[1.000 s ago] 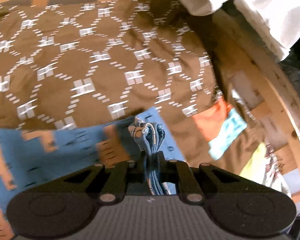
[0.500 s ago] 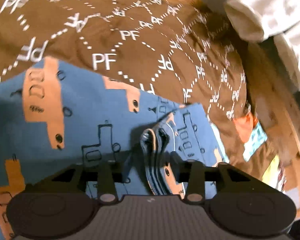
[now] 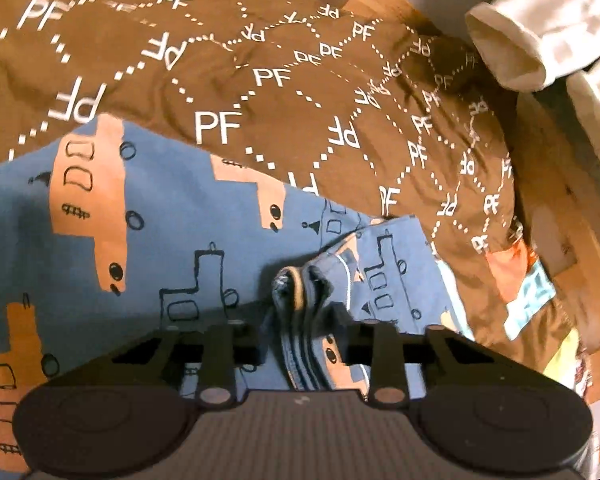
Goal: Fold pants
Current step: 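Grasp the cuffs with the right gripper beside the left gripper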
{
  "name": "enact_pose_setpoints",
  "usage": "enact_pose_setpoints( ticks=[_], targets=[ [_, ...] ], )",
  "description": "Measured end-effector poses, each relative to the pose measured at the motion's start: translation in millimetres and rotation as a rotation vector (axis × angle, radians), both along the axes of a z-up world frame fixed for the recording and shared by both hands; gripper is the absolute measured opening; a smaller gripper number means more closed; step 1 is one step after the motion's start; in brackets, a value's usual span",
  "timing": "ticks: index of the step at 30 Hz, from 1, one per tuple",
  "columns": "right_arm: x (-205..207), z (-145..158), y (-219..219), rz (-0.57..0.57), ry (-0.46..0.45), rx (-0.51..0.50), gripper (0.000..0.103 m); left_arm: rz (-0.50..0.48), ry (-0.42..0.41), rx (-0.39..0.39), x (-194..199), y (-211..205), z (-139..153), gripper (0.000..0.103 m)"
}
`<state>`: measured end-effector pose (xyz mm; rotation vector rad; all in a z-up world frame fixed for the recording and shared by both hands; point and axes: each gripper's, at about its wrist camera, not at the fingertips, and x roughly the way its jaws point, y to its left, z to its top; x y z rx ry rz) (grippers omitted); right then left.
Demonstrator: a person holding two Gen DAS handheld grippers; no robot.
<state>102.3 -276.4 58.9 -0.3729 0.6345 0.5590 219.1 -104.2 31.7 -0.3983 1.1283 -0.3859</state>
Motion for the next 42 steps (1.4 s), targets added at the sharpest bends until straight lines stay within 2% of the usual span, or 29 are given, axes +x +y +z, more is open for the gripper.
enact_pose_setpoints(
  ticks=[1, 4, 9, 14, 20, 26, 33, 42],
  targets=[
    [-1, 0, 1, 0.001, -0.001, -0.003, 0.028, -0.002, 0.005, 0.011, 0, -1, 1, 0.022],
    [-2, 1, 3, 0.008, -0.011, -0.011, 0.018, 0.007, 0.012, 0.023, -2, -2, 4, 0.016],
    [-3, 4, 4, -0.007, -0.013, -0.014, 0.016, -0.003, 0.003, 0.046, -4, -1, 14, 0.012],
    [-5, 9, 5, -0.007, -0.022, -0.008, 0.015, -0.027, -0.023, 0.095, -8, -4, 25, 0.011],
    [-6, 19, 11, 0.004, -0.032, 0.001, 0.015, -0.05, -0.033, 0.078, -7, 8, 39, 0.011],
    [-2, 32, 28, 0.052, -0.003, 0.023, 0.015, -0.104, -0.047, 0.124, -7, 30, 53, 0.011],
    [7, 37, 55, 0.107, 0.073, 0.047, 0.015, -0.089, -0.044, 0.128, -15, 64, 51, 0.011],
    [6, 38, 88, 0.169, 0.098, 0.034, 0.015, -0.083, -0.028, 0.157, -20, 91, 46, 0.011]
  ],
)
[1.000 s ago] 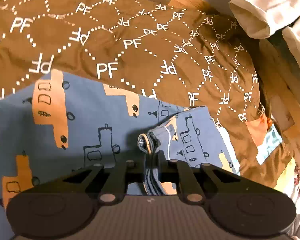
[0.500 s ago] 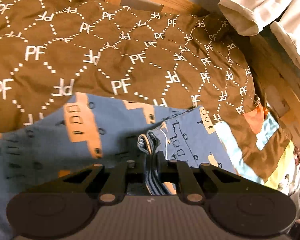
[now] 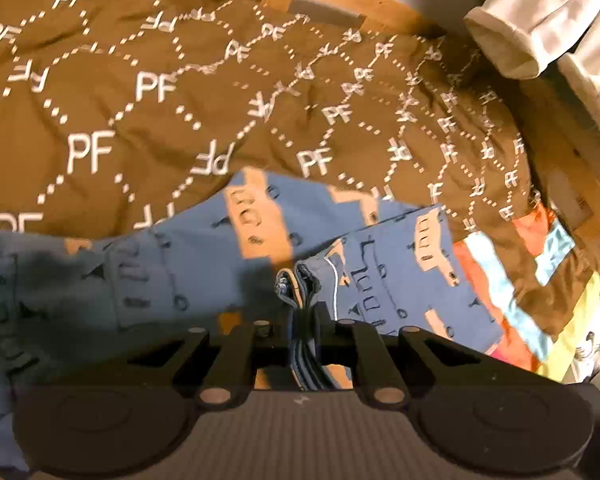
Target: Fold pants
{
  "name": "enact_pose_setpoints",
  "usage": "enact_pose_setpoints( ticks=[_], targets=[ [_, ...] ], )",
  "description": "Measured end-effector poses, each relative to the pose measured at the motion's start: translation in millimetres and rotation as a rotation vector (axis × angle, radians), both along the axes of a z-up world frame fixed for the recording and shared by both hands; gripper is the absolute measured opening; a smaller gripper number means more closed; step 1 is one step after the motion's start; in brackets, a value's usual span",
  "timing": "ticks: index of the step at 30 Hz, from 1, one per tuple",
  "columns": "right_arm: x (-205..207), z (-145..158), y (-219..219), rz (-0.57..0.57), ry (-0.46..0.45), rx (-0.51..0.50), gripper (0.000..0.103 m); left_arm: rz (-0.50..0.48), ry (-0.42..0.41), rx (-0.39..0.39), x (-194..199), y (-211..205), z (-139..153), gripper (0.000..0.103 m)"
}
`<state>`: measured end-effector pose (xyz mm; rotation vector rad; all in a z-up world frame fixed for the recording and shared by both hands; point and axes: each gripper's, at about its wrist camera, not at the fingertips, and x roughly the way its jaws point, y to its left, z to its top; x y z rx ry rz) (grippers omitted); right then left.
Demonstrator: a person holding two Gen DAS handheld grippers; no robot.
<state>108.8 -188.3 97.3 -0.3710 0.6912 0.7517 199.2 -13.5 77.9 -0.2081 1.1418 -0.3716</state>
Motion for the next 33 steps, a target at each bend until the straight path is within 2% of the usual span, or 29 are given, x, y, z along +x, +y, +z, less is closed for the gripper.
enact_pose_setpoints(
  ticks=[4, 5, 7, 9, 13, 16, 17, 18, 20, 21, 24, 25, 27, 30, 33],
  targets=[
    [3, -14, 14, 0.024, 0.035, -0.041, 0.015, 0.026, 0.039, 0.012, 0, 8, -22, 0.014],
    [4, -18, 17, 0.026, 0.053, -0.046, 0.017, 0.033, 0.038, 0.005, -1, 10, -26, 0.018],
    [5, -26, 19, 0.038, 0.08, -0.052, 0.026, 0.048, 0.029, -0.022, -4, 17, -28, 0.02],
    [1, -23, 16, 0.056, 0.077, -0.038, 0.035, 0.061, 0.019, -0.032, -6, 22, -25, 0.03],
    [-5, -7, -12, 0.069, 0.039, -0.029, 0.045, 0.1, -0.04, 0.024, -18, 25, -6, 0.036],
    [2, 0, -46, -0.015, -0.027, -0.081, 0.048, 0.134, -0.091, 0.08, -35, 14, 6, 0.064],
    [9, 0, -59, -0.062, -0.045, -0.11, 0.051, 0.141, -0.104, 0.104, -41, 8, 9, 0.077],
    [17, -2, -69, -0.106, -0.057, -0.14, 0.054, 0.15, -0.115, 0.131, -48, -1, 9, 0.083],
    [32, -8, -88, -0.186, -0.054, -0.173, 0.058, 0.152, -0.113, 0.156, -56, -16, 5, 0.084],
    [37, -12, -96, -0.215, -0.049, -0.178, 0.065, 0.155, -0.108, 0.177, -60, -22, 2, 0.085],
    [40, -30, -104, -0.247, -0.058, -0.235, 0.076, 0.203, -0.08, 0.313, -67, -38, -11, 0.089],
    [37, -34, -105, -0.254, -0.064, -0.244, 0.077, 0.205, -0.087, 0.332, -70, -41, -14, 0.09],
    [33, -40, -106, -0.284, -0.087, -0.248, 0.087, 0.214, -0.112, 0.357, -74, -44, -15, 0.094],
    [36, -39, -106, -0.294, -0.11, -0.254, 0.09, 0.218, -0.107, 0.368, -74, -44, -15, 0.095],
    [41, -27, -115, -0.323, -0.153, -0.217, 0.09, 0.22, -0.099, 0.364, -73, -45, -14, 0.096]
  ],
)
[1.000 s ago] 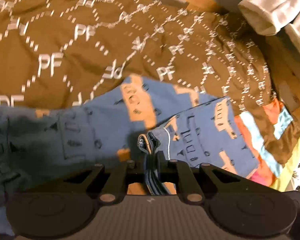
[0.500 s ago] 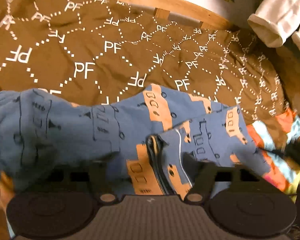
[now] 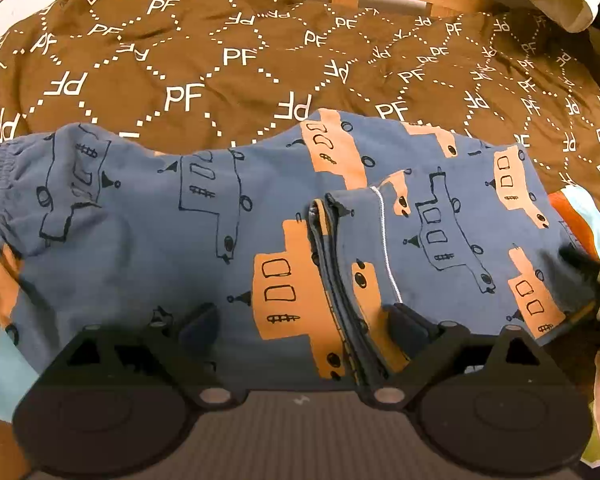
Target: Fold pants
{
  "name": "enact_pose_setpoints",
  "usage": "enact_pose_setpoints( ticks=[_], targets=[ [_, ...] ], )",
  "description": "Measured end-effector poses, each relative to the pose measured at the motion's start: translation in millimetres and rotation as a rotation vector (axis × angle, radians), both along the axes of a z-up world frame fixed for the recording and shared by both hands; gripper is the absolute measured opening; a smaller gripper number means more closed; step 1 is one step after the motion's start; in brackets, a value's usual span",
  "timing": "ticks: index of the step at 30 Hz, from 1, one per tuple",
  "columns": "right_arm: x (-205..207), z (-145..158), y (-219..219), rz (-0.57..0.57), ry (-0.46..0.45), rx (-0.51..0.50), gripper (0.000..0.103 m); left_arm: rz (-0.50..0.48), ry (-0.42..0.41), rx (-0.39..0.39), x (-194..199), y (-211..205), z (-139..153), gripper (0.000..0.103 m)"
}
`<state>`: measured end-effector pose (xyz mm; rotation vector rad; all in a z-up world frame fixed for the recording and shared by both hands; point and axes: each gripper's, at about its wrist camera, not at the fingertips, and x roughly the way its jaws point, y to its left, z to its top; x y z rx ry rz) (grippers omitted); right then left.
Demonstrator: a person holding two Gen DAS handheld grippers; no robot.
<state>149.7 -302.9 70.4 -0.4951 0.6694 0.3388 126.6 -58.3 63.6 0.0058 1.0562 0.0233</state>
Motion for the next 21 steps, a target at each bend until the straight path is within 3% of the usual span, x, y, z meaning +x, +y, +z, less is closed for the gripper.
enact_pose_setpoints(
  ticks=[4, 7, 13, 15, 21],
  targets=[
    [24, 15, -1, -0.026, -0.02, 0.071, 0.091, 0.0, -0.002, 0.004, -5, 2, -1, 0.097],
    [47, 17, 8, -0.027, -0.047, 0.07, 0.094, 0.004, 0.004, 0.004, -3, 2, -2, 0.098],
    [96, -25, 26, -0.026, 0.009, -0.067, 0.098, -0.007, -0.008, 0.006, -5, 1, -5, 0.102],
    [99, -30, 23, -0.032, 0.015, -0.052, 0.102, -0.014, -0.013, 0.003, -6, 1, -4, 0.102],
    [76, -7, 10, -0.042, -0.043, 0.041, 0.102, 0.018, -0.043, -0.049, -24, 5, 18, 0.103]
  ],
)
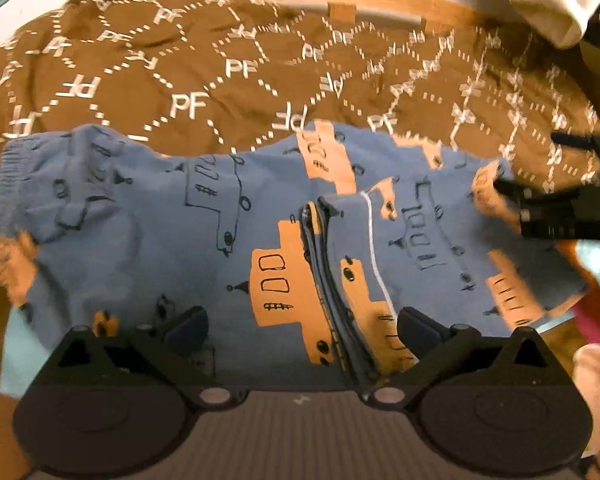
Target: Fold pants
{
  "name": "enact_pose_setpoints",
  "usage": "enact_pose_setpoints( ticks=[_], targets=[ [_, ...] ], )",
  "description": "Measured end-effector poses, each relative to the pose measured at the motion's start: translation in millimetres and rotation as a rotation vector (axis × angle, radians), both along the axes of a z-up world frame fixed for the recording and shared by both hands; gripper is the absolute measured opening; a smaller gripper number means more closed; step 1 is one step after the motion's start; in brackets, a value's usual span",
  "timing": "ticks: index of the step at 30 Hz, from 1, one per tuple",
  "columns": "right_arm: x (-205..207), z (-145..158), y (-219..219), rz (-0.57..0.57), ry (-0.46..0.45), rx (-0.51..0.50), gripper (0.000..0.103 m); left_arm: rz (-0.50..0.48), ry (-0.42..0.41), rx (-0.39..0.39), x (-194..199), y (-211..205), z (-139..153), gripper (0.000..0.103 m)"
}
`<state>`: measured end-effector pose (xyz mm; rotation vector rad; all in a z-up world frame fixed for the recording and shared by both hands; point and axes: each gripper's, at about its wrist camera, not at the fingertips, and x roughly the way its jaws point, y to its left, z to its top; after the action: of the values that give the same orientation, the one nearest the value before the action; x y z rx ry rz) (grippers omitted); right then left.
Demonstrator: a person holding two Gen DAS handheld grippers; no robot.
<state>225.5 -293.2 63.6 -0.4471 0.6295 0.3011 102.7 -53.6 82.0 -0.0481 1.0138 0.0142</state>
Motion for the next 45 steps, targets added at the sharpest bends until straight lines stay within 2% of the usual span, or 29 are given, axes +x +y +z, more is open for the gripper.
enact_pose_setpoints(
  ticks=[6, 11, 13, 14, 15, 17, 21, 22, 23, 24, 27, 32, 36, 40, 43, 45],
  targets=[
    [-53, 20, -4, 0.036, -0.024, 0.124, 0.102, 0.118, -0.113, -0.008, -40, 23, 37, 0.103],
    [-76, 19, 15, 0.158, -0.003, 0.155, 0.102, 0.387, -0.241, 0.113, -67, 63, 64, 0.102],
    [-81, 15, 23, 0.195, -0.006, 0.14, 0.102, 0.49, -0.277, 0.128, -71, 82, 67, 0.099],
    [-82, 12, 26, 0.204, 0.0, 0.136, 0.102, 0.507, -0.272, 0.121, -70, 89, 66, 0.094],
    [-82, 10, 29, 0.212, 0.008, 0.139, 0.102, 0.507, -0.264, 0.107, -65, 96, 67, 0.09],
    [-79, 6, 34, 0.225, 0.027, 0.142, 0.102, 0.478, -0.267, 0.105, -57, 99, 66, 0.088],
    [-69, -3, 43, 0.231, 0.053, 0.112, 0.102, 0.409, -0.248, 0.137, -36, 99, 58, 0.079],
    [-66, -7, 45, 0.229, 0.069, 0.104, 0.102, 0.398, -0.244, 0.142, -33, 99, 54, 0.075],
    [-64, -12, 47, 0.225, 0.088, 0.101, 0.102, 0.399, -0.239, 0.152, -31, 98, 51, 0.064],
    [-63, -15, 47, 0.218, 0.104, 0.104, 0.102, 0.407, -0.232, 0.176, -30, 96, 48, 0.059],
    [-62, -21, 43, 0.188, 0.125, 0.149, 0.102, 0.375, -0.251, 0.259, -32, 85, 44, 0.048],
    [-60, -21, 42, 0.183, 0.138, 0.164, 0.102, 0.26, -0.301, 0.398, -34, 52, 44, 0.043],
    [-65, -13, 51, 0.198, 0.081, 0.117, 0.102, 0.167, -0.319, 0.492, -33, 30, 44, 0.041],
    [-69, -2, 70, 0.24, 0.019, 0.077, 0.102, 0.125, -0.325, 0.509, -27, 24, 42, 0.038],
    [-70, 1, 82, 0.272, 0.011, 0.08, 0.102, 0.15, -0.316, 0.482, -25, 33, 42, 0.035],
    [-69, -2, 90, 0.295, 0.029, 0.079, 0.095, 0.184, -0.299, 0.447, -23, 45, 42, 0.033]
  ],
)
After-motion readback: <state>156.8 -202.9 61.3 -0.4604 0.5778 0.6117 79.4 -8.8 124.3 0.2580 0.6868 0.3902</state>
